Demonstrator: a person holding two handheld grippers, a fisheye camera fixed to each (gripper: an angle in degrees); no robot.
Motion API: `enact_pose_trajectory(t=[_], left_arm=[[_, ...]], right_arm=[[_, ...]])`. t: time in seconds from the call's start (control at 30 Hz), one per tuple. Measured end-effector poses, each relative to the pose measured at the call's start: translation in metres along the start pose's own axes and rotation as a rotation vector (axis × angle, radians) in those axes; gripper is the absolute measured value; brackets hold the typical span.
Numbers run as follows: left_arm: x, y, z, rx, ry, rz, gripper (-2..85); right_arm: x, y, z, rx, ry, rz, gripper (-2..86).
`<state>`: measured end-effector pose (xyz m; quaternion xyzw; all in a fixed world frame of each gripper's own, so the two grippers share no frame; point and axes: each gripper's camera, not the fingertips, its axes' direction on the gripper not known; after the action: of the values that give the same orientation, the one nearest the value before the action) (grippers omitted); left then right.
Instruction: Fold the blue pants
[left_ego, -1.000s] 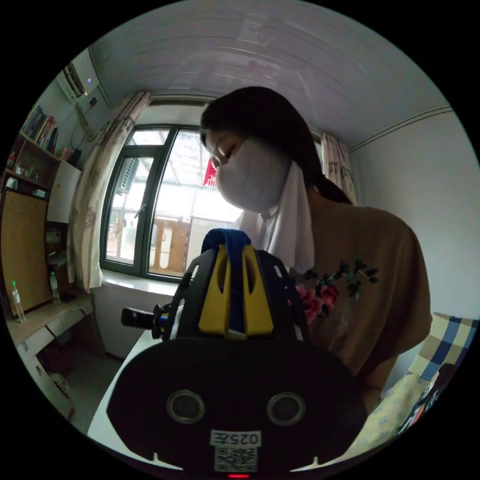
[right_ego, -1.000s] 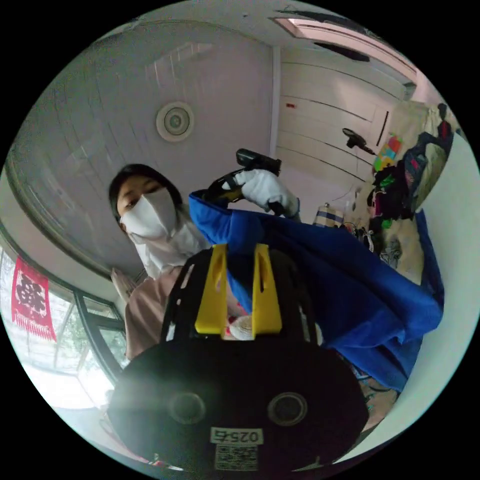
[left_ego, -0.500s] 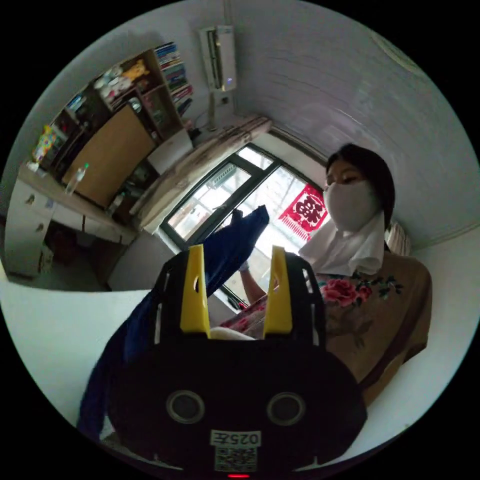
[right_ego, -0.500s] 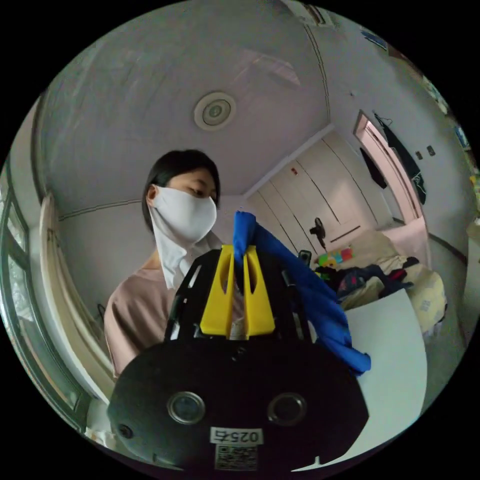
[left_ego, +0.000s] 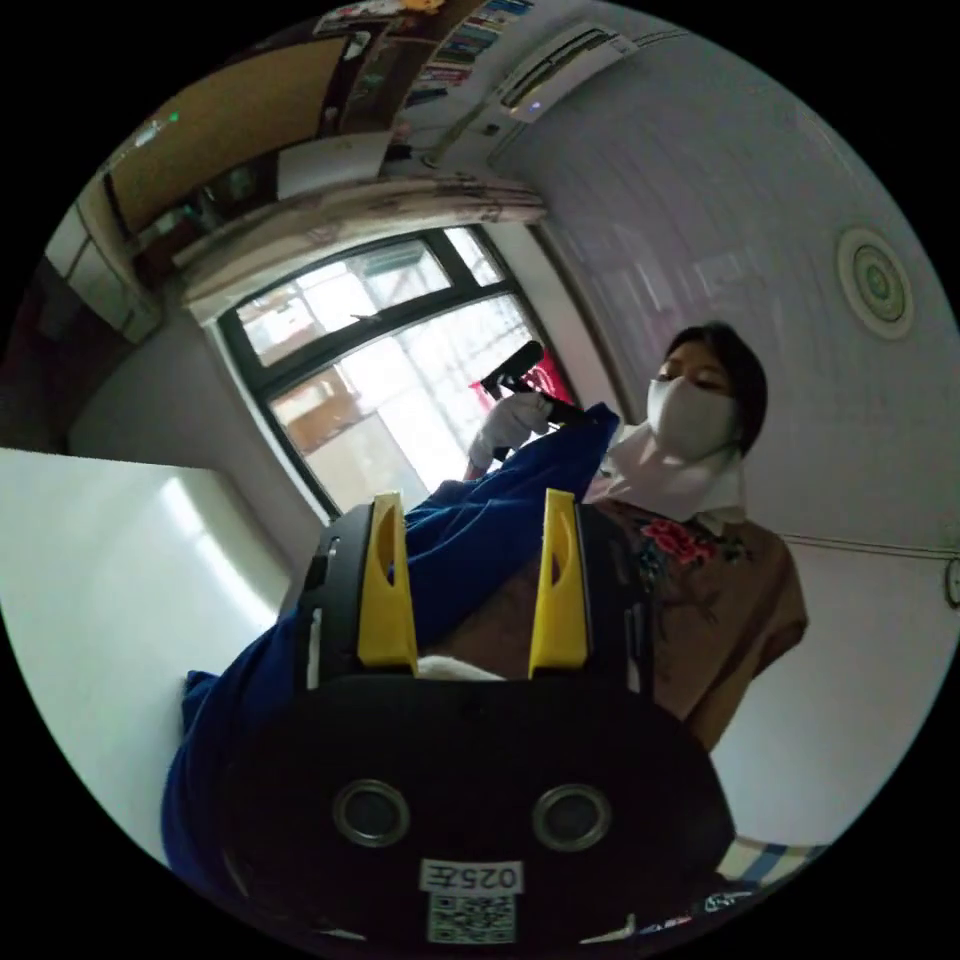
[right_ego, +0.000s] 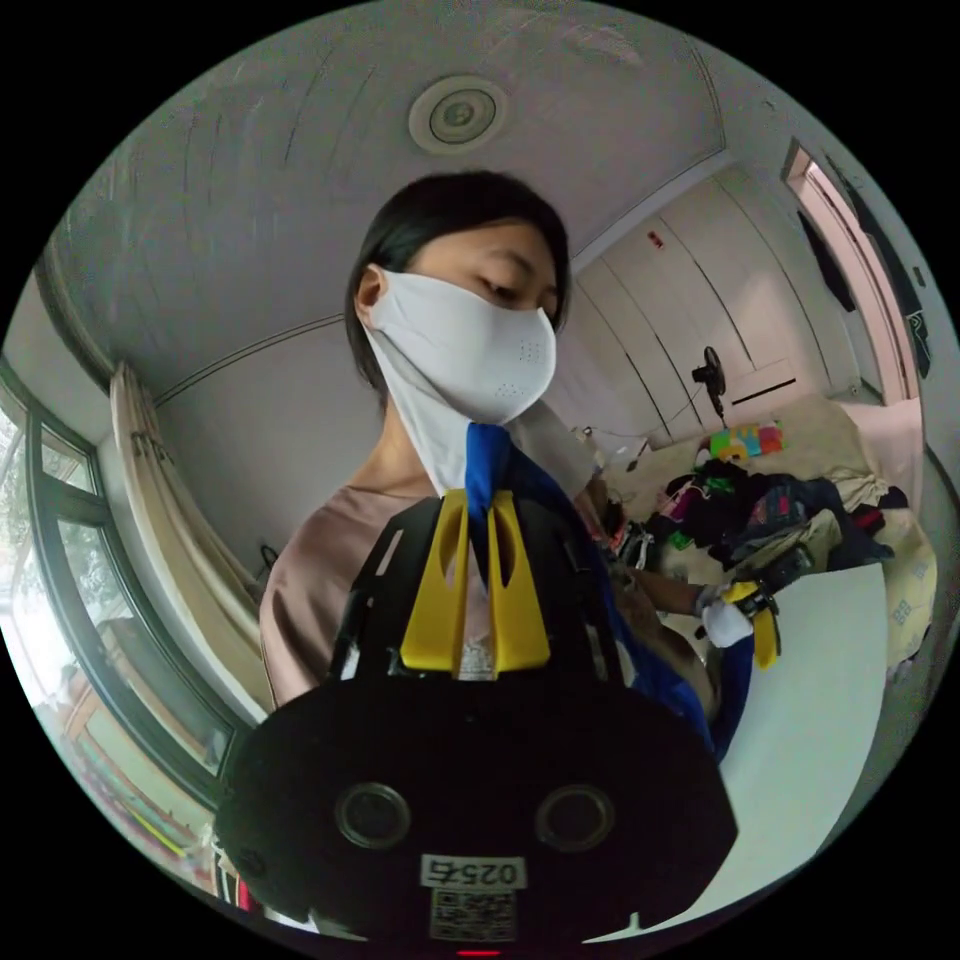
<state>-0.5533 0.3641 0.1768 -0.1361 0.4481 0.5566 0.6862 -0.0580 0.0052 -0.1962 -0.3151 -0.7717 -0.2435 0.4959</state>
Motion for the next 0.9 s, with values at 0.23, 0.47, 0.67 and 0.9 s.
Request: enact_pose_trajectory(t=[0.23,0.47,0.67,0.9], left_arm=[[-0.036,-0.037,0.058,-0.266,0.111,0.028,18.5],[-0.012,-0.077,0.143,-0.578,0.393,0.238,18.5],[-0.025,-0.067,0.191,-1.017,0.445,-0.015,15.7],[-0.022,-0.053,0.132,-0.823,0.398,-0.144,14.2]], right_arm=[[-0.022,-0.017,0.057,-0.109,-0.002,-0.005,-0.3],[-0.040,-0.020,0.085,-0.108,0.033,0.040,-0.1],[-0.059,-0.020,0.104,-0.103,0.078,0.047,0.1],[-0.077,-0.019,0.116,-0.077,0.108,0.027,0.2]])
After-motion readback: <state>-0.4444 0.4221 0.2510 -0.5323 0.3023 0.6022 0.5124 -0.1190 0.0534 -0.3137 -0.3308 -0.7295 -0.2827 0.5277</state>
